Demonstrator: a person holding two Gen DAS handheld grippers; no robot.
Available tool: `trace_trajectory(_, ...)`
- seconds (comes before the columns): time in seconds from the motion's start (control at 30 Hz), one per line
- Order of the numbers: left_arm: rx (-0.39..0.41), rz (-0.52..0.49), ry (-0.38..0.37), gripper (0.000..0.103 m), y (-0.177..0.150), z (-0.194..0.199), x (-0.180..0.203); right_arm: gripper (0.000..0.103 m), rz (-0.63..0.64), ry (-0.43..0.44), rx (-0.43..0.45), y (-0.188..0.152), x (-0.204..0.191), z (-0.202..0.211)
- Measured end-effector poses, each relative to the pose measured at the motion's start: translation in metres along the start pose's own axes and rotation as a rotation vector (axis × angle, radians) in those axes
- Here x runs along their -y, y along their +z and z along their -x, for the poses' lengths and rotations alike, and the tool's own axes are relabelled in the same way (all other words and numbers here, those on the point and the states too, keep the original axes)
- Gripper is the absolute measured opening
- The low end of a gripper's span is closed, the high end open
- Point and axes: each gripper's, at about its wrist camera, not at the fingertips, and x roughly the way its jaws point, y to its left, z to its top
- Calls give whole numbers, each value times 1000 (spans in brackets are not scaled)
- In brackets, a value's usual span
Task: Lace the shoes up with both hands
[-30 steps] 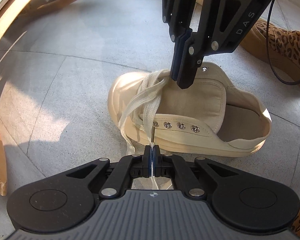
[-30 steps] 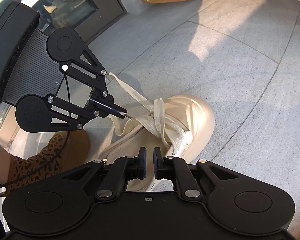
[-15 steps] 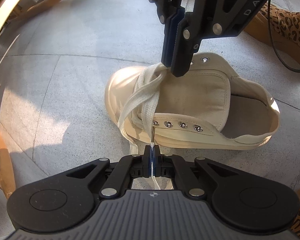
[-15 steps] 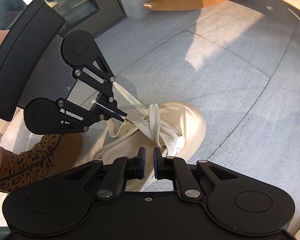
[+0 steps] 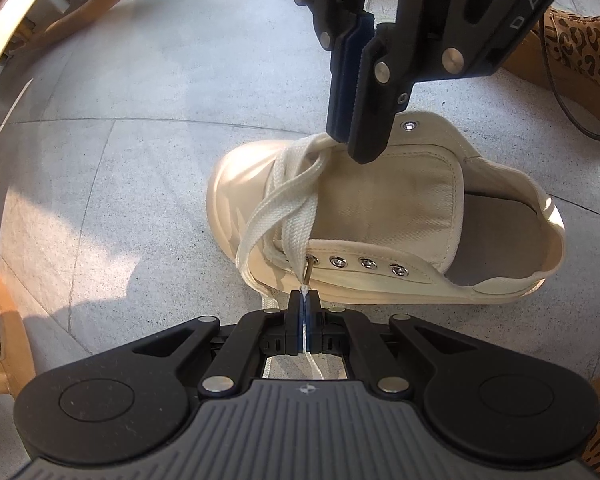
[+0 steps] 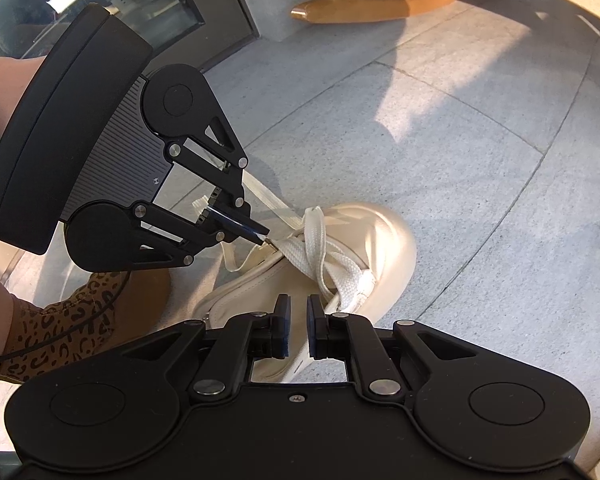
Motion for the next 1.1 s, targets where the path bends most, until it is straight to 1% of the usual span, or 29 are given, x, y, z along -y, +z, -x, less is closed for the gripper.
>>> trace_trajectory(0.2, 21, -3, -1, 0, 3, 1, 1, 9, -7, -2, 14, 0, 1, 2)
trace_trajectory(0.3, 33, -8, -6, 0, 4, 2, 3, 9, 11, 6, 19, 0, -1, 3)
trace_trajectory(0.4, 41, -10, -7, 0, 4, 2, 3, 9, 55, 9, 21, -2, -7, 2)
trace_trajectory(0.53, 51, -13, -11, 0, 4, 2, 3, 9, 152, 14, 30, -3, -15, -2)
trace_trajectory(0.7, 53, -19, -16, 0, 1, -2, 4, 9, 251, 41, 43, 2, -18, -11)
trace_trajectory(0.87, 79, -29, -18, 0, -3, -1, 4, 9, 365, 25, 5, 6, -21, -27)
trace_trajectory(1.0, 110, -57, -10, 0, -7, -2, 6, 9, 384, 58, -37, 7, -21, -38)
trace_trajectory(1.1, 125, -64, -3, 0, -9, -2, 8, 9, 396, 29, -38, 5, -20, -44)
